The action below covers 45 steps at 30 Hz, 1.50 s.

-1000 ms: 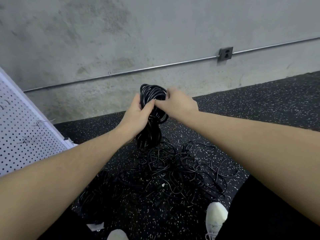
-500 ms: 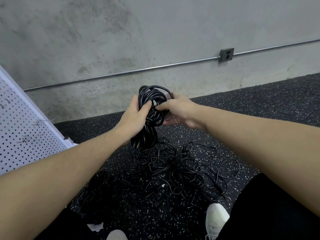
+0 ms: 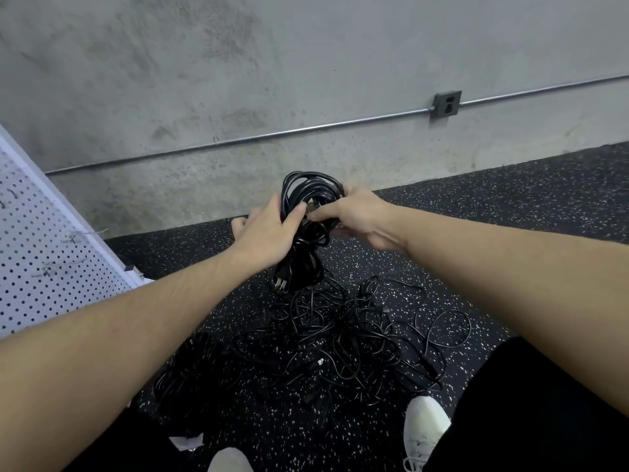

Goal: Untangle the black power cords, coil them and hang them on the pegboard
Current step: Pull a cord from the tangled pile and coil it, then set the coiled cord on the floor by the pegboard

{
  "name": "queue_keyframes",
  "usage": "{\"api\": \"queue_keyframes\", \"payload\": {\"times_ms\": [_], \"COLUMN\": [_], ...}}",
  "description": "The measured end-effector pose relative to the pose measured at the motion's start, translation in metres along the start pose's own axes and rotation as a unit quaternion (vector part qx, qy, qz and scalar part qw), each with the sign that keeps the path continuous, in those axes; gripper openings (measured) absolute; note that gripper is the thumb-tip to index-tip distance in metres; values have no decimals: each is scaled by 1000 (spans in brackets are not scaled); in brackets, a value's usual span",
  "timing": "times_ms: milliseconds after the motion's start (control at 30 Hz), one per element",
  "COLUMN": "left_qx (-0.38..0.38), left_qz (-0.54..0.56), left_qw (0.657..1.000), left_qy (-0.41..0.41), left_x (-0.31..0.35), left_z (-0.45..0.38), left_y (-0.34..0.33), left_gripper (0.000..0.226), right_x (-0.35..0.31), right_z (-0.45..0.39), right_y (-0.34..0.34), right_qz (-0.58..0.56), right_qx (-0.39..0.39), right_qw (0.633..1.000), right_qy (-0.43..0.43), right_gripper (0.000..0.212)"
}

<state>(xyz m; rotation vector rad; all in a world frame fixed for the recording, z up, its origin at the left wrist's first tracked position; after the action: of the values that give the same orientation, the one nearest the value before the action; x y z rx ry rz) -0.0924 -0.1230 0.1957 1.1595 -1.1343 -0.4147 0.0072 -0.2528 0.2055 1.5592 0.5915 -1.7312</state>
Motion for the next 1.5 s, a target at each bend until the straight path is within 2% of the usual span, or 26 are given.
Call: {"api": "queue_keyframes", "payload": {"times_ms": [100, 233, 333, 433, 533, 667, 733, 833, 933, 1000, 1133, 1200, 1267, 1333, 1500], "left_qx": [-9, -17, -5, 14, 26, -1, 8, 14, -11, -41, -132, -135, -115, -92, -83], "left_qz": [86, 165, 184, 83, -4, -46, -92, -162, -169, -148, -39, 52, 105, 145, 210], "left_qw": [995, 986, 983, 996, 999, 996, 992, 981, 975, 979, 989, 989, 988, 985, 968], "left_qy": [-48, -24, 11, 27, 30, 74, 89, 104, 141, 136, 54, 10, -6, 17, 109], "left_x": [-4, -14, -15, -17, -22, -34, -41, -48, -59, -67, -89, -100, -111, -120, -160], "left_z": [-2, -1, 1, 1, 5, 8, 9, 14, 17, 22, 36, 40, 41, 43, 38], "left_y": [1, 4, 9, 11, 13, 23, 29, 37, 40, 42, 32, 25, 20, 22, 26], "left_gripper": [46, 34, 52, 69, 72, 76, 80, 80, 86, 89, 86, 89, 75, 62, 57], "right_x": [0, -1, -7, -12, -12, -9, -9, -10, -6, -5, -1, 1, 3, 5, 14], "right_z": [2, 1, 1, -1, -3, -6, -7, -8, -14, -15, -24, -27, -28, -34, -58], "right_y": [-3, -9, -13, -18, -24, -37, -47, -62, -75, -82, -83, -87, -96, -108, -145], "right_qz": [-35, -45, -28, 8, 14, 17, 15, 12, 28, 33, -3, -22, -18, -19, 1], "right_qx": [-31, -25, 6, 19, 10, -63, -84, -62, -47, -47, -42, -51, -63, -62, -46], "right_qw": [999, 999, 999, 998, 999, 998, 996, 998, 998, 997, 998, 998, 997, 997, 999], "right_qy": [-3, 7, 34, 56, 50, 16, 17, 30, 39, 42, 46, 36, 32, 34, 14], "right_gripper": [45, 53, 56, 49, 43, 45, 39, 42, 50, 64, 76, 80, 81, 84, 90]}}
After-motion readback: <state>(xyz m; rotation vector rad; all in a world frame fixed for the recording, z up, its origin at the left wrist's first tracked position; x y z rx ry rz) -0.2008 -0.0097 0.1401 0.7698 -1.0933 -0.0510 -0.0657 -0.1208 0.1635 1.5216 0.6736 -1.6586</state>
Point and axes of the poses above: each hand's wrist, its own z-axis away from the middle knuckle, its own y-axis out of the back of the hand, x = y × z, the point moved 3 cm from there along -z, towards the middle knuckle, and after that the axes turned 4 degrees about -x, right-handed, at the moved point
